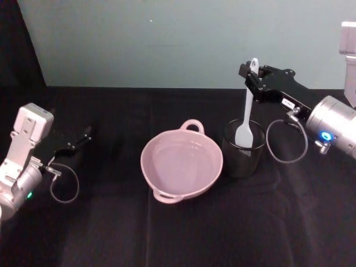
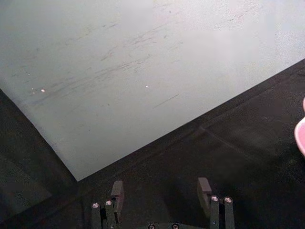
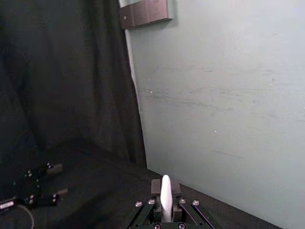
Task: Use the one hand to pick up the spoon and stir the clear water in the bowl.
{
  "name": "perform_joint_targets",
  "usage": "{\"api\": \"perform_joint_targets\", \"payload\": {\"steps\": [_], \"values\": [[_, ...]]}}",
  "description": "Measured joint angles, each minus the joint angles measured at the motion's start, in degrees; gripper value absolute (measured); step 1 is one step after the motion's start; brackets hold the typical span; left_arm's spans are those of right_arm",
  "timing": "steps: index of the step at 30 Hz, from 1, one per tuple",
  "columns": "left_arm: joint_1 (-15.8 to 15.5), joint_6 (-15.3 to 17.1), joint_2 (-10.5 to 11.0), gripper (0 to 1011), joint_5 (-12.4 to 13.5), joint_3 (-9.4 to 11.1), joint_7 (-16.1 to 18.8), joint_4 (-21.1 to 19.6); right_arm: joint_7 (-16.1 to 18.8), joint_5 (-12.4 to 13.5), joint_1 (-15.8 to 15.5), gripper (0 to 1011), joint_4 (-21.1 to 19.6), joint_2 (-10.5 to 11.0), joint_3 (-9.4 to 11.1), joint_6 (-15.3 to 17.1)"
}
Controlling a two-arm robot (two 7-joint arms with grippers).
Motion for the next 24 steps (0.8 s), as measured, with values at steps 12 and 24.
{"api": "perform_joint_targets", "payload": {"steps": [12, 24], "values": [[0.0, 0.0, 0.0, 1011, 0.0, 0.0, 0.0, 0.0, 0.6, -1.1, 0.7, 118, 0.3, 0.2, -0.4, 0.2], [0.0, 0.0, 0.0, 1011, 0.0, 0.0, 0.0, 0.0, 0.6, -1.0, 0.6, 118, 0.3, 0.1, -0.4, 0.2]]}}
